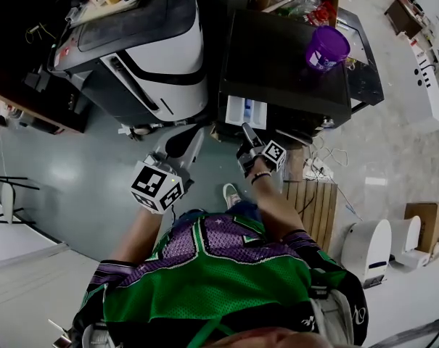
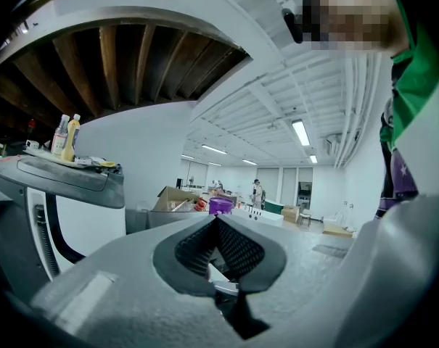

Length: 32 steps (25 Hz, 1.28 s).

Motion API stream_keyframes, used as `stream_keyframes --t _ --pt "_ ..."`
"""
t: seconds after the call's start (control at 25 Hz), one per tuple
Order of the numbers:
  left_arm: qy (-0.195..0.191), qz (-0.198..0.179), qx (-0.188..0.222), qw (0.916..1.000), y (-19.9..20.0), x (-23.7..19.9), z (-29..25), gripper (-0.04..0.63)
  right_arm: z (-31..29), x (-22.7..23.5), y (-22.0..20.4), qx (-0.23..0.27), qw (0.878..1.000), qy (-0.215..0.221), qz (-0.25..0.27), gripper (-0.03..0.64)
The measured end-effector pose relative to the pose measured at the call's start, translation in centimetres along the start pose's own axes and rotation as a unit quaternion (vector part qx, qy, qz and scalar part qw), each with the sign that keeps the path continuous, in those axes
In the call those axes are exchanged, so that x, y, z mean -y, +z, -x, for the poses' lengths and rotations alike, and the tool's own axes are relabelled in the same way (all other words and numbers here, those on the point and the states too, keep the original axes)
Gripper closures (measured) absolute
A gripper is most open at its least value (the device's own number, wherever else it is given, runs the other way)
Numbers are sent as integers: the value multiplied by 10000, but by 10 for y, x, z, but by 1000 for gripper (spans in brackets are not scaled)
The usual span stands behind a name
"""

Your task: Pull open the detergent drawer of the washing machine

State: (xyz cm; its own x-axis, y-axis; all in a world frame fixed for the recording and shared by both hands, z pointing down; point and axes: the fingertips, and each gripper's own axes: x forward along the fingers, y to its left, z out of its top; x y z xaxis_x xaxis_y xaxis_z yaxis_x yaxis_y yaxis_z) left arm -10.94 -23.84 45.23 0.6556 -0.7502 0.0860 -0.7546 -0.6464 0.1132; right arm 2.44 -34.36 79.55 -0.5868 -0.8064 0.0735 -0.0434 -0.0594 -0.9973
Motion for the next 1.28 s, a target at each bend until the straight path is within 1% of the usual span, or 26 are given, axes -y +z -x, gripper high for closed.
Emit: stream_keyframes --t 0.12,0.28,0.44,0.72,1.04,1.28 --pt "-10 12 -11 10000 -2 3 8 578 6 6 -3 -14 10000 23 -2 169" --pt "-11 1 -1 10000 -3 7 16 578 14 -1 -16 -54 10000 -15 -75 169" --pt "13 -11 2 10000 -3 6 22 578 19 2 -21 -70 10000 9 -25 169" --pt "34 -15 5 10000 -3 5 31 578 23 7 -20 -57 10000 18 -70 170" --pt "44 -31 32 10000 1 4 34 578 26 3 -22 -130 9998 -159 -54 172" --pt "-12 -4 95 10000 3 7 28 578 44 3 -20 -295 9987 -355 192 172"
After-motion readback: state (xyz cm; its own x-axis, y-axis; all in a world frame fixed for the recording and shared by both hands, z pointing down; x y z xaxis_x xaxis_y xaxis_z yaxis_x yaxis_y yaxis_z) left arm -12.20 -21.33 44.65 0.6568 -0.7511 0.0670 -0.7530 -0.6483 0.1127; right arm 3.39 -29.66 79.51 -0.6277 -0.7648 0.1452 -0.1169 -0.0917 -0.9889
